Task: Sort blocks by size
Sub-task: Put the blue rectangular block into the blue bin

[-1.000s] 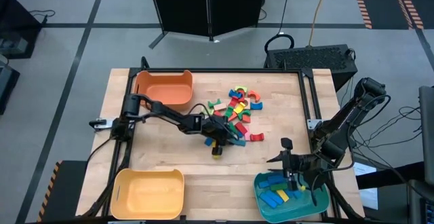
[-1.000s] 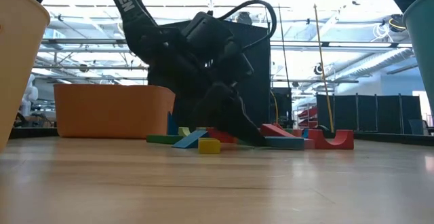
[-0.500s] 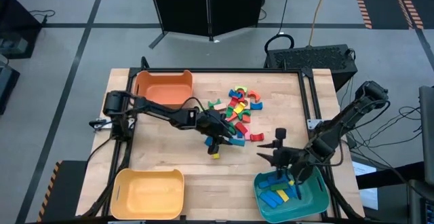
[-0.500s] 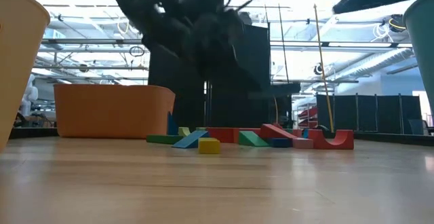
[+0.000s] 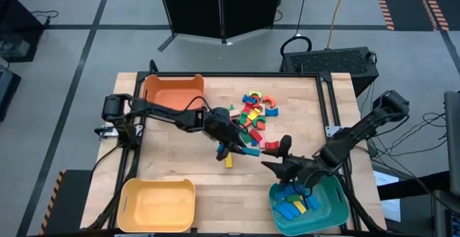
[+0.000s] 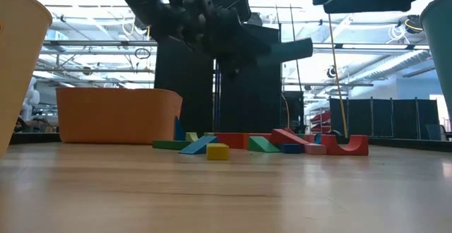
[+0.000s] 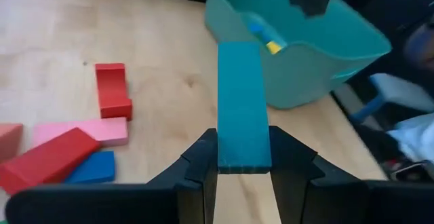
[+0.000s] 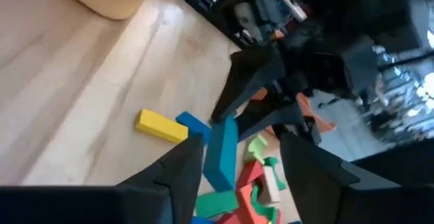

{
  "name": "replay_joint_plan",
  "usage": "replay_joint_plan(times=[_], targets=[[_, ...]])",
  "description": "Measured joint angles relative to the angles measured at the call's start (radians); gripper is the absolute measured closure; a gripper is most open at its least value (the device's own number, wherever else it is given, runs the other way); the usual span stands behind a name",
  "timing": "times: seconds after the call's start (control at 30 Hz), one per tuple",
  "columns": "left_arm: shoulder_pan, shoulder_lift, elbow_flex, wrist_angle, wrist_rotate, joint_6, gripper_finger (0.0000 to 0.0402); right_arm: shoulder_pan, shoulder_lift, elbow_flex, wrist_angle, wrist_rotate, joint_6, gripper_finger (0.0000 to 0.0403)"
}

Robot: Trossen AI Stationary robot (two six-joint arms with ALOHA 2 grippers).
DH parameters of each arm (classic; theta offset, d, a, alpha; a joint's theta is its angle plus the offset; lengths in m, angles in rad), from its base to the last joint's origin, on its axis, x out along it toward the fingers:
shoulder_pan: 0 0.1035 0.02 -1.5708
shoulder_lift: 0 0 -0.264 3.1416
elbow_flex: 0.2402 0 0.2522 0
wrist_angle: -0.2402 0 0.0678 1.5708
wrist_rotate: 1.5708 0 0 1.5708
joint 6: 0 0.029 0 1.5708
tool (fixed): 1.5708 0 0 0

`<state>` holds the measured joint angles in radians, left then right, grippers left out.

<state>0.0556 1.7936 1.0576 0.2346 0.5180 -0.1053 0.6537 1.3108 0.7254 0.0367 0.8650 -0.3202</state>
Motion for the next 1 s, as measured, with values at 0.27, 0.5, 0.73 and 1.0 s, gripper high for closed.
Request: replay_joint_plan(times=[0.27,0.5,0.73,1.0], targets=[[0.014,-0.002,0.0,0.03,0.073,-0.047,0.0307,-0.03,0.039,0.0,0.006,-0.011,-0.045,0.0173],[0.014,-0.002,0.0,0.037,0.08,-0.048,0.0307,-0.067,0.098,0.0,0.108,-0.057,-0.118,0.02],[0.014,-0.002,0.0,0.047,0.103,-0.069,0.0308,-0.105,0.128,0.0,0.148,-0.061,-0.164,0.0237],[0.014,-0.002,0.0,0.052,0.134,-0.074,0.0308,-0.144,0.129,0.0,0.178,-0.159,-0.164,0.0271]])
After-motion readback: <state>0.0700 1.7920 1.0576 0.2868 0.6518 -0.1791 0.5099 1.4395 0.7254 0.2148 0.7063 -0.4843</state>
